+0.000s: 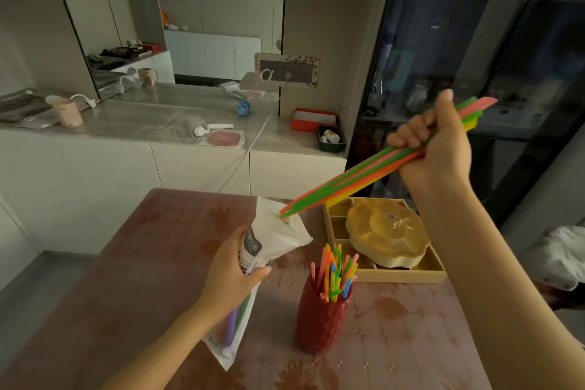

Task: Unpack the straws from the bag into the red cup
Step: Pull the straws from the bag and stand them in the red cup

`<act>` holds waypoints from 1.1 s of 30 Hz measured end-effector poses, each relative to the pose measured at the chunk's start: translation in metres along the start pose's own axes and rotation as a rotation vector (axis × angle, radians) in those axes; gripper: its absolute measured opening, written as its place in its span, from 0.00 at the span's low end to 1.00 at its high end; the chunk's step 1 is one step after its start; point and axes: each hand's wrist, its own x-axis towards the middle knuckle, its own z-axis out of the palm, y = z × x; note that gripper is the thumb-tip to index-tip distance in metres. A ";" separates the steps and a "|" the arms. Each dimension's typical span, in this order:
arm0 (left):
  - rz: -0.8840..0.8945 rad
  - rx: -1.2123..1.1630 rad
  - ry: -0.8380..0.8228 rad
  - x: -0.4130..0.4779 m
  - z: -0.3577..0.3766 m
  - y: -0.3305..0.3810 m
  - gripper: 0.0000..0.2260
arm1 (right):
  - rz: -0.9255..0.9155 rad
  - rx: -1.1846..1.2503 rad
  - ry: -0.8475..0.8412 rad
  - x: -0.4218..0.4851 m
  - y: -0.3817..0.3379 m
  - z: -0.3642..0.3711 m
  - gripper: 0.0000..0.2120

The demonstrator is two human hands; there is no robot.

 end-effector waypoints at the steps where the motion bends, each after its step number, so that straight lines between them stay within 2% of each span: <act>1: -0.016 -0.004 0.006 0.000 -0.003 -0.004 0.33 | -0.011 0.031 0.020 0.002 -0.004 -0.006 0.21; 3: -0.043 0.007 0.019 0.002 -0.010 -0.014 0.34 | -0.018 0.036 0.054 0.004 -0.013 -0.019 0.21; 6: -0.051 0.036 0.043 0.005 -0.018 -0.022 0.34 | -0.023 -0.093 0.071 0.002 -0.019 -0.035 0.21; 12: -0.035 0.061 0.057 0.014 -0.020 -0.027 0.34 | -0.062 -0.441 -0.114 -0.014 -0.005 -0.042 0.21; 19: -0.004 0.044 0.051 0.018 -0.012 -0.024 0.34 | -0.008 -0.591 -0.207 -0.023 0.036 -0.036 0.21; 30: -0.009 0.027 0.034 0.019 -0.003 -0.019 0.32 | 0.120 -0.853 -0.174 -0.026 0.117 -0.066 0.22; 33: -0.012 0.038 0.040 0.019 -0.002 -0.019 0.32 | 0.145 -0.920 -0.173 -0.031 0.132 -0.076 0.17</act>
